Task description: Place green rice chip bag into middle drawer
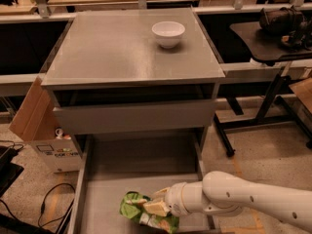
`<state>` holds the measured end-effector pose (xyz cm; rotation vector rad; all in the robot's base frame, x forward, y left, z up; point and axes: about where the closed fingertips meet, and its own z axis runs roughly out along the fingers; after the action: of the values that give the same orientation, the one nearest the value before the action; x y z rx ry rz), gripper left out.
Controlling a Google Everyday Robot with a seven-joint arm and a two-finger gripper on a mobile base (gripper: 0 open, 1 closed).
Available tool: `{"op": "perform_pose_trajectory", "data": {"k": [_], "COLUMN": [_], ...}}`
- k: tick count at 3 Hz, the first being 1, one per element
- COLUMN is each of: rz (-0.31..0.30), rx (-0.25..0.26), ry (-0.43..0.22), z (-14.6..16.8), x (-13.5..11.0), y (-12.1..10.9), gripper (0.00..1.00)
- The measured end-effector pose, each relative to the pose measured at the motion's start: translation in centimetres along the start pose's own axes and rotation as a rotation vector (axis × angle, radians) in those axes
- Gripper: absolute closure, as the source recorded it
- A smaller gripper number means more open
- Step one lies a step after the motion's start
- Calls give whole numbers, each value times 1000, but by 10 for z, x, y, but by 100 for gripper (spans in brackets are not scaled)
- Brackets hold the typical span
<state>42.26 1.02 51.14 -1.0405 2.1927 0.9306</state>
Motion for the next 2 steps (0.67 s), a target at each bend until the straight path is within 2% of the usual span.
{"op": "perform_pose_trajectory", "data": {"k": [1,2], "rz": [-1,-1], "rx": [-2,-4], "ry": [1,1], "z": [1,1], "x": [0,0], "y": [1,1], "gripper": [5,0]}}
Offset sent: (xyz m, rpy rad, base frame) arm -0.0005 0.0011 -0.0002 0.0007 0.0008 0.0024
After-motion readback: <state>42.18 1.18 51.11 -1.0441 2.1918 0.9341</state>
